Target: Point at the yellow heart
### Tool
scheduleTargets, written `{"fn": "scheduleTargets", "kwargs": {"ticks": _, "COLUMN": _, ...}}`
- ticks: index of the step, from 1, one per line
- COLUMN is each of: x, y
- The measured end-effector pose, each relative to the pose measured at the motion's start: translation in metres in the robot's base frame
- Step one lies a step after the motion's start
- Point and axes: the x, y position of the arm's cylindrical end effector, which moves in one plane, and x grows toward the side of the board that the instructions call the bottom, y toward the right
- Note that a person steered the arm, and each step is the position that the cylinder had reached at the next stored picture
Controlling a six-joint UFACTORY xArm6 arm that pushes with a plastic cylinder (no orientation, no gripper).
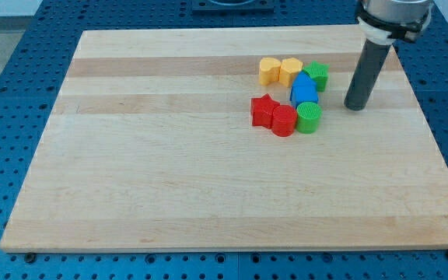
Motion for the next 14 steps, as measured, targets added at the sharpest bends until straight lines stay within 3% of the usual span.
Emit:
{"fn": "scheduleTargets", "kwargs": {"ticks": 4, "x": -0.042, "y": 0.005}}
{"fn": "scheduleTargets", "kwargs": {"ticks": 6, "x": -0.091, "y": 0.03}}
{"fn": "scheduleTargets", "kwargs": {"ticks": 8, "x": -0.139, "y": 0.018}}
{"fn": "scheduleTargets", "kwargs": {"ticks": 12, "x": -0.152, "y": -0.143}}
{"fn": "scheduleTargets", "kwargs": {"ticks": 14, "x": -0.109, "y": -0.186}}
